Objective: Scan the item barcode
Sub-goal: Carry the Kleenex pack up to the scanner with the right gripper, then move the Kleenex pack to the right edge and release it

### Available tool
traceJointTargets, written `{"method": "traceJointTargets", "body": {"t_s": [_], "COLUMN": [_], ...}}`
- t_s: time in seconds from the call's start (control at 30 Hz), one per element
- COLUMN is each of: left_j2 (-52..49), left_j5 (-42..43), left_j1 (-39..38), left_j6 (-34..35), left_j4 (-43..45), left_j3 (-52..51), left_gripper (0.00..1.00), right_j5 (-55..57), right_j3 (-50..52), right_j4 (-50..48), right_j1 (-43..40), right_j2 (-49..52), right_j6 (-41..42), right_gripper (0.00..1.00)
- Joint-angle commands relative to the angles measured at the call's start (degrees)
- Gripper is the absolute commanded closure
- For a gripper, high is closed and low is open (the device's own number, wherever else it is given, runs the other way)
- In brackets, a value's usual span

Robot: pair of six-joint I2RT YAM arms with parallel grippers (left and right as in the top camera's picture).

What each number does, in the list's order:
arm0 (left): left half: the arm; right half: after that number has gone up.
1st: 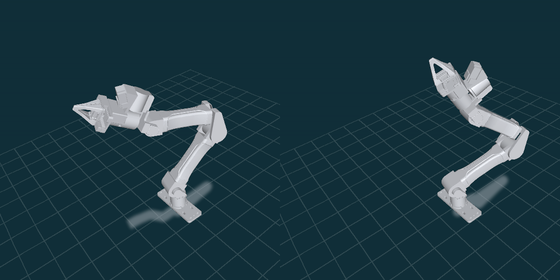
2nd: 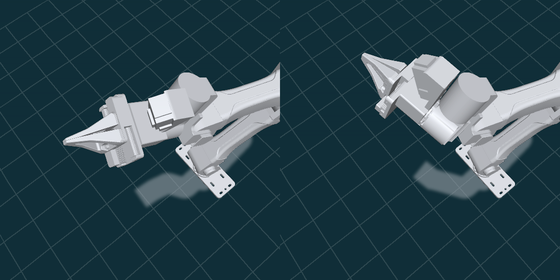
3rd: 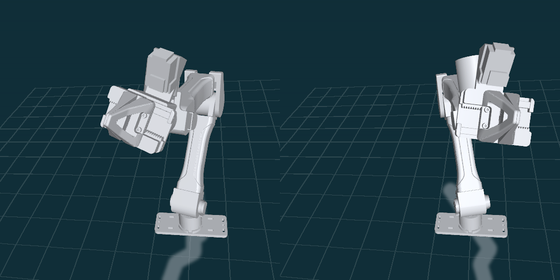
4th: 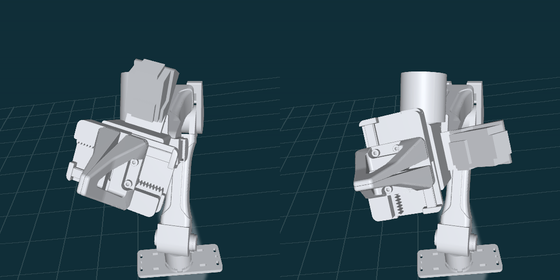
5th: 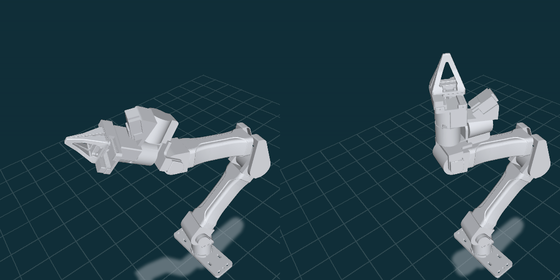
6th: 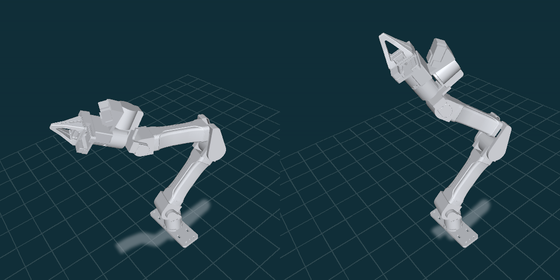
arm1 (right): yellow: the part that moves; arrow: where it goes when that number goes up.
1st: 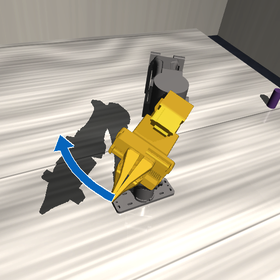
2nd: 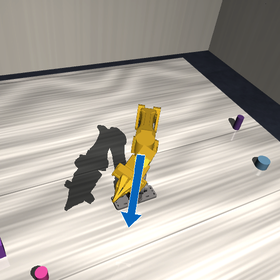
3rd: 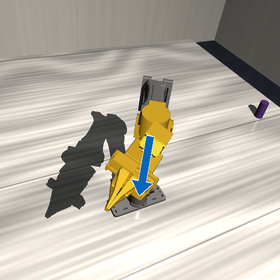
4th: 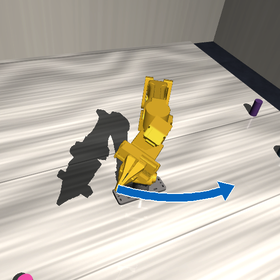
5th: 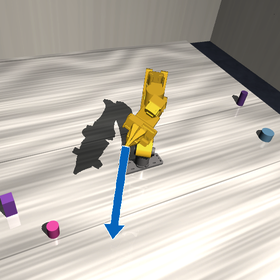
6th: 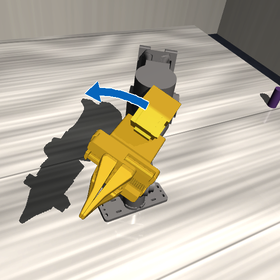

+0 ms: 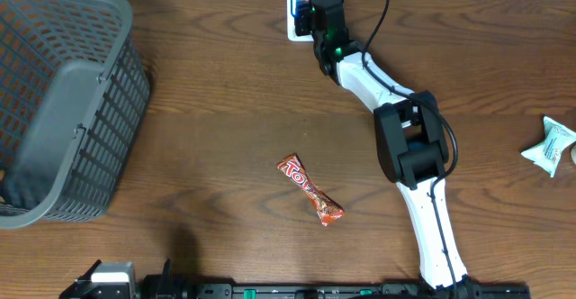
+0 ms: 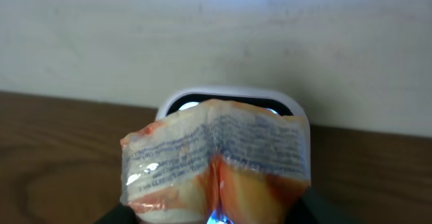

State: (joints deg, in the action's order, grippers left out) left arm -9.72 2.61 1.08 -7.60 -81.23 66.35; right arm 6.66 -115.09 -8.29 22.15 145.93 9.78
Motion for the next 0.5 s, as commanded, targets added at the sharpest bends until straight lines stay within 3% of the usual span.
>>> {"method": "traceJointTargets", "body": {"t_s": [0.0, 0.1, 0.3, 0.47], "left_j2": [0.24, 0.24, 0.24, 0.24], "left_j5": [-0.7, -0.7, -0.7, -0.7], "left_j1": [0.24, 0.24, 0.24, 0.24], "left_j6": [-0.74, -0.74, -0.74, -0.74], "left_j4": [-0.13, -0.13, -0.13, -0.13], "left_j3": [0.2, 0.2, 0.2, 0.2], "left_gripper": [0.02, 0.02, 0.02, 0.02], "right_j5": [1.84, 1.84, 4.81, 19.3], "right_j3": [-0.59, -0.59, -0.59, -0.57], "right_j4": [5.42, 15.96, 46.97, 68.43], "right_j1": [-0.39, -0.31, -1.55, -6.67], "right_j2": [-4.33, -10.29, -23.26, -28.76], "right_j6": [-0.42, -0.42, -0.42, -0.37], "right_gripper": [0.62, 0.63, 0.67, 0.63]}}
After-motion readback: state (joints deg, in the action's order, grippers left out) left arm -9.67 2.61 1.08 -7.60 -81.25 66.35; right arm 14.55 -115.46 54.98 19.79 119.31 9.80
